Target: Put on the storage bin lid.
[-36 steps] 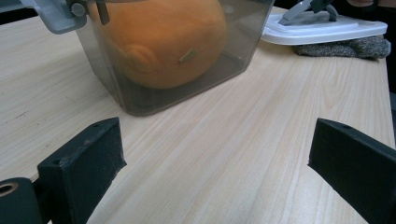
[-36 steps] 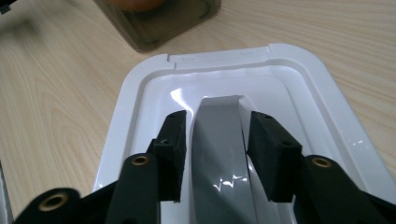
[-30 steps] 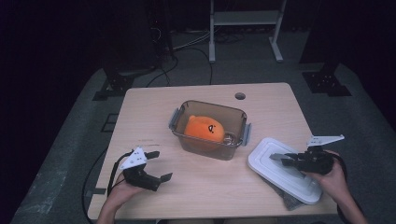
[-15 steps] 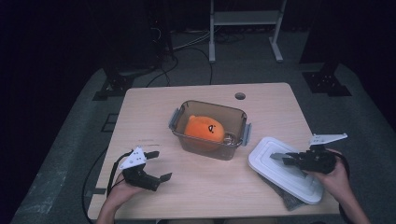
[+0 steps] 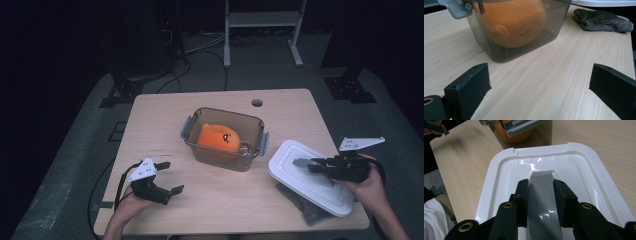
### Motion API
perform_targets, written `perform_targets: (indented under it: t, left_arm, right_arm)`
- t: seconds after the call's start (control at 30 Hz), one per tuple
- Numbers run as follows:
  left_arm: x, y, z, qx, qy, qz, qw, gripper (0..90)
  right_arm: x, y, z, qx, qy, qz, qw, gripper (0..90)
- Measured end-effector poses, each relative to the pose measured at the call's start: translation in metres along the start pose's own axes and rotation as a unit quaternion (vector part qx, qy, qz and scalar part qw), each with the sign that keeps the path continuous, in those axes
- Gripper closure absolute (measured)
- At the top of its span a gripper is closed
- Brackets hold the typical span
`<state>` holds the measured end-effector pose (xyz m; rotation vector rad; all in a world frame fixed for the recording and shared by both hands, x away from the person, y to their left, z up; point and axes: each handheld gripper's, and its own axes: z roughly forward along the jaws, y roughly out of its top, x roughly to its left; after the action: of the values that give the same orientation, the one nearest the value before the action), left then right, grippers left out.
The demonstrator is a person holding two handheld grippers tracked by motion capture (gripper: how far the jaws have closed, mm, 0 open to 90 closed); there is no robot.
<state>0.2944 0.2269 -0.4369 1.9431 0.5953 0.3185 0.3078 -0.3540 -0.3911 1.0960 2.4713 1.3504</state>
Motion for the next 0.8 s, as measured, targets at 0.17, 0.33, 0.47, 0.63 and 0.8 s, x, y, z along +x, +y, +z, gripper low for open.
perform_targets:
  t: [0.17, 0.33, 0.47, 0.63, 0.8]
  left_arm:
    - [0.0, 0.0, 0.0, 0.001, 0.0, 0.001, 1.0, 2.6]
    - [0.0, 0.0, 0.0, 0.001, 0.0, 0.0, 1.0, 2.6]
    - [0.0, 0.0, 0.0, 0.003, -0.001, 0.002, 1.0, 2.6]
    - [0.0, 0.0, 0.0, 0.002, 0.0, 0.001, 1.0, 2.6]
    - [0.0, -0.001, 0.0, 0.001, -0.001, 0.001, 1.0, 2.6]
  right_arm:
    - [0.005, 0.009, -0.009, -0.002, -0.001, -0.008, 1.0, 65.7]
    - [0.011, 0.02, -0.019, -0.011, 0.002, -0.018, 0.9998, 65.7]
    - [0.017, 0.031, -0.024, -0.012, 0.003, -0.025, 0.9996, 65.7]
    - [0.023, 0.046, -0.027, -0.017, 0.012, -0.037, 0.9991, 65.7]
    - [0.027, 0.061, -0.026, -0.018, 0.018, -0.047, 0.9986, 65.7]
